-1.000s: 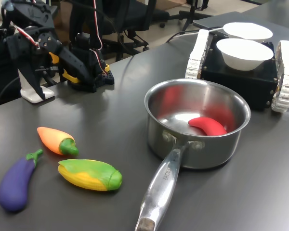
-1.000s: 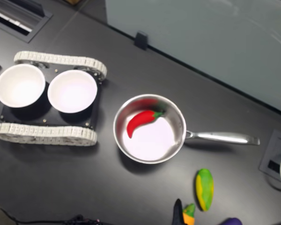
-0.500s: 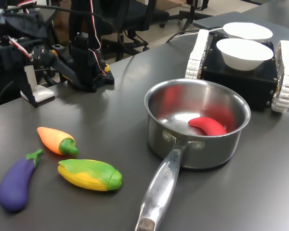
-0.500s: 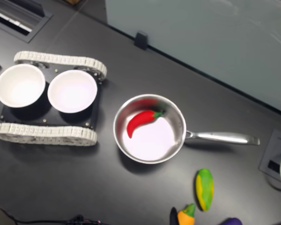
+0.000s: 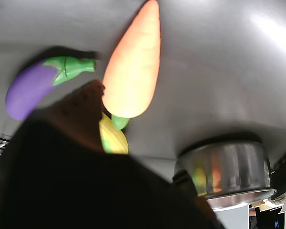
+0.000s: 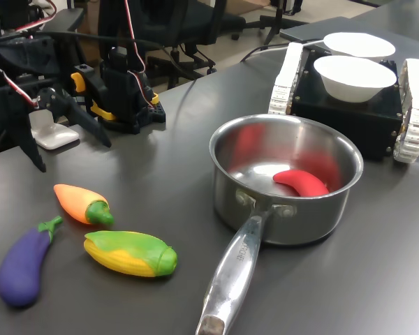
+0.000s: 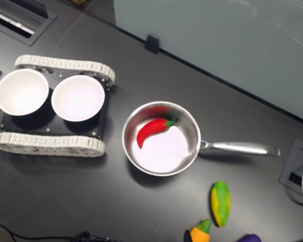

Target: Pick up the carrot and place them in the pan

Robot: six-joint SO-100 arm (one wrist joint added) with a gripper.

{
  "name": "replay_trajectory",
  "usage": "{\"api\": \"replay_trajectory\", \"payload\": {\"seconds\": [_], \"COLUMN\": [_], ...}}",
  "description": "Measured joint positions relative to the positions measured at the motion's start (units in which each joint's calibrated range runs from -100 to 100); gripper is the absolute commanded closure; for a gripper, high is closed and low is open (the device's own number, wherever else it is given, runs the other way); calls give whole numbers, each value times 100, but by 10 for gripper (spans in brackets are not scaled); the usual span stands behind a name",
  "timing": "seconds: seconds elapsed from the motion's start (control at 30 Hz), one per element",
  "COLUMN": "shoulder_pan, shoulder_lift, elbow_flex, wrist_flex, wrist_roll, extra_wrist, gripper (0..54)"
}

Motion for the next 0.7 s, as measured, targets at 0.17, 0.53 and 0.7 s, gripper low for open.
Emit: {"api": "replay_trajectory", "payload": {"seconds": [0.17, 0.53, 0.7], "shoulder_pan": [-44, -803, -1111], "shoulder_lift": [278, 943, 1052], "elbow_flex": [0, 0, 0], "wrist_flex": [-153, -459, -569], "wrist_roll": [-5, -239, -322], "extra_wrist": [138, 606, 790], "gripper": [118, 126, 133]}}
